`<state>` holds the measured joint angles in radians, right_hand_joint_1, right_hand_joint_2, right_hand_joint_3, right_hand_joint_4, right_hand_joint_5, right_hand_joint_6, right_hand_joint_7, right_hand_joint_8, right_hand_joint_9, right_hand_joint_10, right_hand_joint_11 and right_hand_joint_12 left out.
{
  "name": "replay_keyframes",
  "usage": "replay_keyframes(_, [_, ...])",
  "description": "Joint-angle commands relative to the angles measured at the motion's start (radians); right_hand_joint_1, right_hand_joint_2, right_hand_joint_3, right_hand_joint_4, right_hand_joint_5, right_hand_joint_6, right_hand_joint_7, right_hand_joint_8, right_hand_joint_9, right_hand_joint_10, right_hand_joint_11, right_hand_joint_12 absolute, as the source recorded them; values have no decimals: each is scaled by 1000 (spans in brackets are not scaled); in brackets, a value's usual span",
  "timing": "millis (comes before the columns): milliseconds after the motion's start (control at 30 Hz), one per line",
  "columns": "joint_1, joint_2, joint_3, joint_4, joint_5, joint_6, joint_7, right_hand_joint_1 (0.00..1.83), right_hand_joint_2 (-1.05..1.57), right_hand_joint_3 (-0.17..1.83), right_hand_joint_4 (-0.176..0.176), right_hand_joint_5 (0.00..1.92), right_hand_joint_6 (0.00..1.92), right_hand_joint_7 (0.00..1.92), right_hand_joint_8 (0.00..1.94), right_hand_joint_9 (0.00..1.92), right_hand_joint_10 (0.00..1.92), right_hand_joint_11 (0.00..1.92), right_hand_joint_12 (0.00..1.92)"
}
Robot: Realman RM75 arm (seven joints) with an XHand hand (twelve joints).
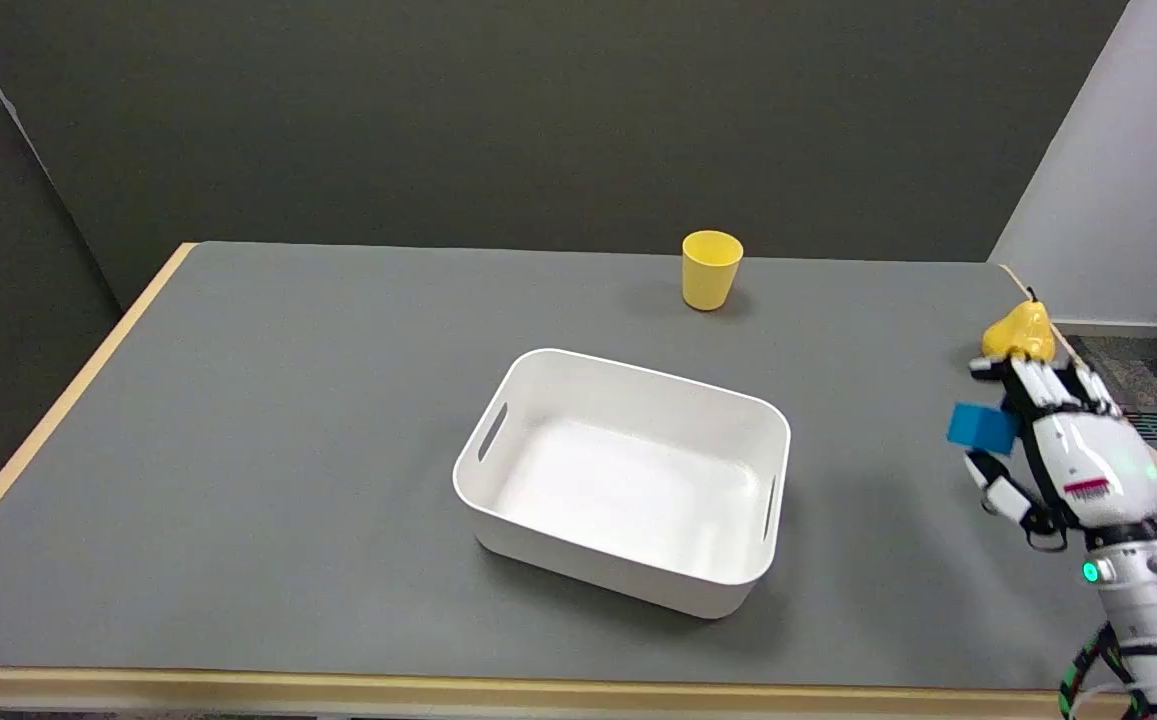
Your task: Place the cube into the box.
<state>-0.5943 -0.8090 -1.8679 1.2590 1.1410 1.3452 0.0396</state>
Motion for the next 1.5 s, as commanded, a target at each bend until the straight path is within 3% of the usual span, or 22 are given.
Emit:
replay_keyframes(33, [43,114,57,338,-307,69,-5,1424,1267,231,-45,180,914,274,1941,590,1724,69,1010])
replay_keyframes(300, [142,129,37,431,-443,-11,13,1424,1264,235,-29,189,918,272,1941,595,1723,112,1043])
replay_keyframes(400, [219,114,1,424,-460,-86,115,1425,1258,244,-15,187,921,274,1941,599,1721,143,1062])
replay_keyframes(733, [487,-42,-139,246,-469,-305,418,1425,1257,243,16,167,941,274,1941,605,1712,161,1063])
replay_keyframes(1000, [521,-113,-141,215,-537,-454,508,1425,1261,236,29,157,951,274,1941,601,1712,149,1039])
replay_keyframes(1500, [503,-119,-234,208,-536,-397,508,1425,1232,285,44,182,966,300,1941,608,1708,147,1043])
